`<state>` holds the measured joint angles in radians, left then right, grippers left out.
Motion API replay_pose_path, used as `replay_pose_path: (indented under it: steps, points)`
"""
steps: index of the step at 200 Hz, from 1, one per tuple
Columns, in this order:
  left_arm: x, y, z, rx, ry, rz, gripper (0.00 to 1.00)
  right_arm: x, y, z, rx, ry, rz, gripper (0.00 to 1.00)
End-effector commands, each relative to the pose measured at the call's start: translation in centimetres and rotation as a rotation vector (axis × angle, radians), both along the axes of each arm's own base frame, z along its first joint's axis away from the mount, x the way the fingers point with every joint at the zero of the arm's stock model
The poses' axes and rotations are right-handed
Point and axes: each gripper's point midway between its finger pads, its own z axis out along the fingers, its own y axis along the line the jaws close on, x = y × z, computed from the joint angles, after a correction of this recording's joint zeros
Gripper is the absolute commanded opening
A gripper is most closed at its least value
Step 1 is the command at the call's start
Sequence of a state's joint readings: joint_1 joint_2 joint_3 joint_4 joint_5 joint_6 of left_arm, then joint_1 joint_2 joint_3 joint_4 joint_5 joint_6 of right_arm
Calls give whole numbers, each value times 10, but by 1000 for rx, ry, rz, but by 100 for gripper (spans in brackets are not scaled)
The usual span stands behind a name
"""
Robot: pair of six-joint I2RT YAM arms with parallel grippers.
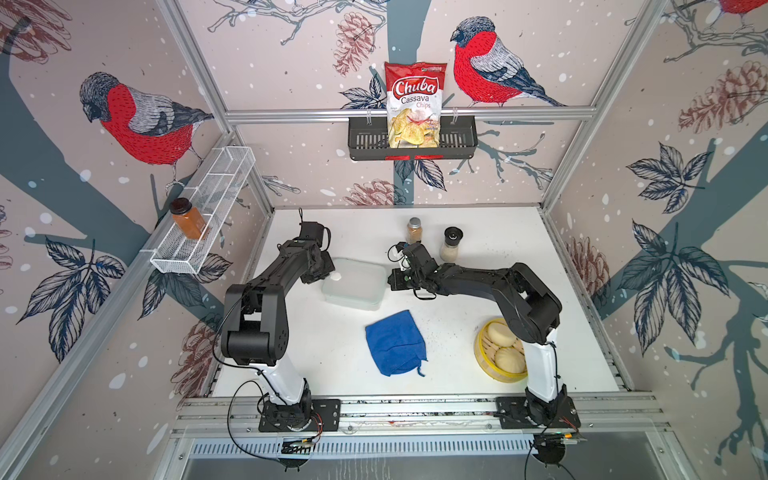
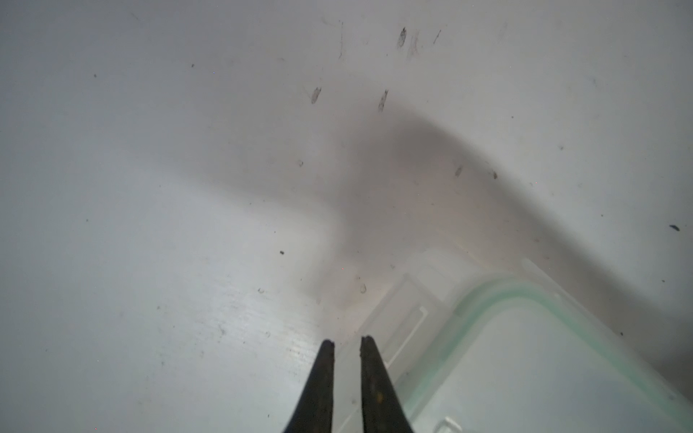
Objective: Wipe the insides of the lunch boxes
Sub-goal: Adjust the lunch box at the center of the board.
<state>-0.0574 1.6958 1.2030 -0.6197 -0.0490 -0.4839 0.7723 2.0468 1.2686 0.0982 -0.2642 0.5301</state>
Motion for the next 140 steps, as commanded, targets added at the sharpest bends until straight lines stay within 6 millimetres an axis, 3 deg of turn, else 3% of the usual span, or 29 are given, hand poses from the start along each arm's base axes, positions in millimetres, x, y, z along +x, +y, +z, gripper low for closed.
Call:
replay_pose_path:
  steps: [1, 27, 38, 51, 66, 78, 104, 140]
  points:
    - [-6, 7, 23, 31, -26, 25, 17, 5, -10, 17, 61, -29, -24, 4]
    - [7, -9, 78, 2, -181, 3, 17, -4, -31, 20, 119, 8, -34, 8]
    - [11, -28, 98, 9, -234, -50, 17, -10, -33, 25, 186, 21, -17, 12]
    - [8, -53, 106, 6, -255, -111, 17, -24, -27, 40, 320, 39, 45, 22]
    - [0, -82, 92, -70, -242, -177, 17, -36, -22, 57, 458, 56, 93, 45]
    - [-10, -95, 71, -121, -207, -205, 16, -39, -19, 62, 524, 64, 106, 53]
    - [-33, -98, 30, -149, -127, -196, 14, -44, -11, 73, 656, 92, 134, 58]
    - [-44, -97, 7, -163, -100, -187, 14, -46, 3, 66, 733, 144, 148, 56]
